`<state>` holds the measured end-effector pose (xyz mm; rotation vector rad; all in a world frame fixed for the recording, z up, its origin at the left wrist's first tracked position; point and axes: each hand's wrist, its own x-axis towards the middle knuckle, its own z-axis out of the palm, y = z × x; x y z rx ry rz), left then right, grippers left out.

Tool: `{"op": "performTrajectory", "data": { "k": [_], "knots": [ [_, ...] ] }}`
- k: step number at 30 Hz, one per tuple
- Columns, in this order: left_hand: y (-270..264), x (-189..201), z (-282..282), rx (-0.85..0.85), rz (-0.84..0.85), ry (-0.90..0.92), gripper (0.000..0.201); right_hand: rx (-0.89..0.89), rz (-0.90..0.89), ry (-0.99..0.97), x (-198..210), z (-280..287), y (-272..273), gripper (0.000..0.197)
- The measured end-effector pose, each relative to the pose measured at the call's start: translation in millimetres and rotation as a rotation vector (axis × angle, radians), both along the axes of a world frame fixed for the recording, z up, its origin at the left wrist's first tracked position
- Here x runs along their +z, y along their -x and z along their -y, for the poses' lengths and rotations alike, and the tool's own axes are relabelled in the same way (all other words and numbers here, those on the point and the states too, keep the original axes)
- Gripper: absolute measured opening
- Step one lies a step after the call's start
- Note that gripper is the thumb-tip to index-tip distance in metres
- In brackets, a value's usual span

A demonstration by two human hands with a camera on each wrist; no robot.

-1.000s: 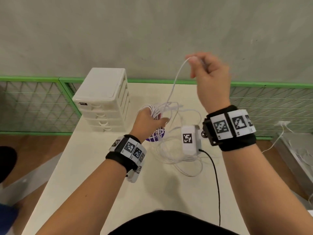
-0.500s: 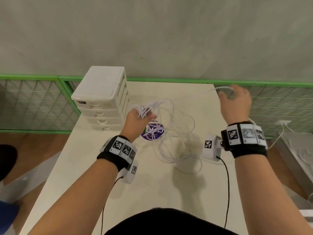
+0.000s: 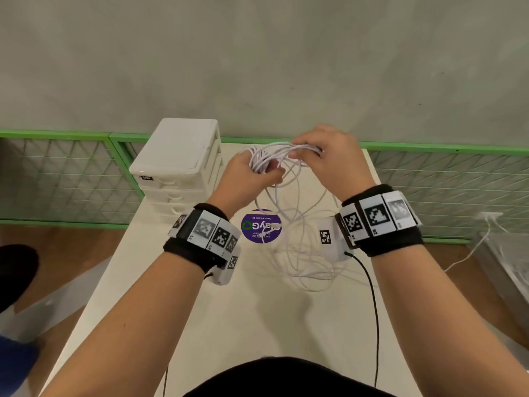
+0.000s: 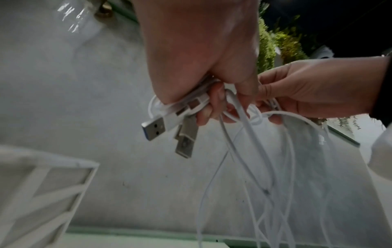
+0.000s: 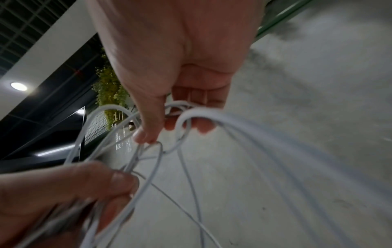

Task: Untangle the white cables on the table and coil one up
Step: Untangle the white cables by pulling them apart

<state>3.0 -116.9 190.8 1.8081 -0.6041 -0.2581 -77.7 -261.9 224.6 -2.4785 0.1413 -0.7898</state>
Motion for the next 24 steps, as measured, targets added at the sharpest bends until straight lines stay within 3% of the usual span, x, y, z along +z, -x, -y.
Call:
{"op": "performTrajectory", "data": {
  "k": [3, 8, 11, 14, 20, 24],
  "knots": [
    [5, -14, -2, -0.009, -0.070, -0.013, 0.015, -0.061, -0.093, 0.044, -3, -2, -5, 0.019],
    [0, -9, -11, 0.046, -0.130, 0.121, 0.021, -0.159, -0.106, 0.000, -9, 8, -1, 0.027],
    [-6, -4, -18, -0.015, -0.193, 0.190, 0.024, -0.072, -0.133, -0.197, -15, 6, 5, 0.021],
    [-11, -3, -25, 0.002, -0.295, 0.258, 0.011, -0.008, -0.129, -0.421, -26, 6, 12, 0.015],
    [-20, -18, -35, 0.043, -0.231, -0.059, 0.042, -0.151, 0.048, -0.319, -33, 15, 16, 0.017],
    [-39, -34, -60, 0.283, -0.225, -0.211, 0.038, -0.433, 0.292, -0.447, -24, 51, 28, 0.014]
  ]
}}
